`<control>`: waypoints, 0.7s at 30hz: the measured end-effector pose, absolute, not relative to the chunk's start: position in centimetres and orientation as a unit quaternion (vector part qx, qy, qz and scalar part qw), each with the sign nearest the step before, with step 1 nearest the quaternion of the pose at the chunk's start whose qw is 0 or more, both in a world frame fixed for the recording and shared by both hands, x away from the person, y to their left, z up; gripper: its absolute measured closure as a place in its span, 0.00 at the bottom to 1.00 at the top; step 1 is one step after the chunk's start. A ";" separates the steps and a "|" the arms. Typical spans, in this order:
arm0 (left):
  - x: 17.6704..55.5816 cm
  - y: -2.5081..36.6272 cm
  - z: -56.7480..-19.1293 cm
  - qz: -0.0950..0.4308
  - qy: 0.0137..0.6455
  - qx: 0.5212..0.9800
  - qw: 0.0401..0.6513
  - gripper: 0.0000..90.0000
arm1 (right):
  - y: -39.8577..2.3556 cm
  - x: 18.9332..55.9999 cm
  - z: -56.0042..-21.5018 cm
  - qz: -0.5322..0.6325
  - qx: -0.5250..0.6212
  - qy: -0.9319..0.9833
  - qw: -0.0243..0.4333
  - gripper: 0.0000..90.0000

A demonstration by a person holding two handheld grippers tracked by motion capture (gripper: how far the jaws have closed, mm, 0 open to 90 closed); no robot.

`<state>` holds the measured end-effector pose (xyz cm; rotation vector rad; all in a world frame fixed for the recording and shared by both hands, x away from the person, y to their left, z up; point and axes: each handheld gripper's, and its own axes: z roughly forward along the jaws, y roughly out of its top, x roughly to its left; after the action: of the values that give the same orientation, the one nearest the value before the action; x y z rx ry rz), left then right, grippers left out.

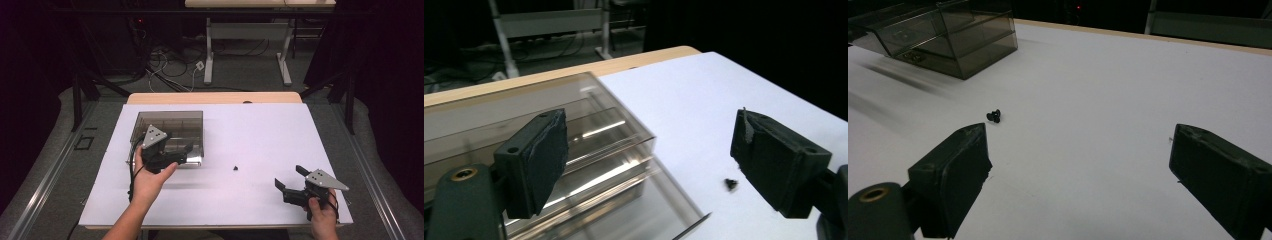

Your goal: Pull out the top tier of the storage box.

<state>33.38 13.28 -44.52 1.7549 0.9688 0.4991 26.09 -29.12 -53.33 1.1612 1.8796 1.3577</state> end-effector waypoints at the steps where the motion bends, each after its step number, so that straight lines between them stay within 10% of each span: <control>1: 33.4 12.9 -44.6 0.206 0.401 0.730 0.513 0.17 | -29.1 26.1 -53.3 0.506 0.429 0.696 0.274 0.10; 21: 33.7 6.3 -46.4 0.165 0.368 0.761 0.508 0.14 | -29.3 26.0 -53.1 0.507 0.428 0.696 0.274 0.10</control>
<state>33.70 6.27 -46.36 1.8337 0.8878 0.3979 26.03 -29.30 -53.13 1.1502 1.8721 1.3636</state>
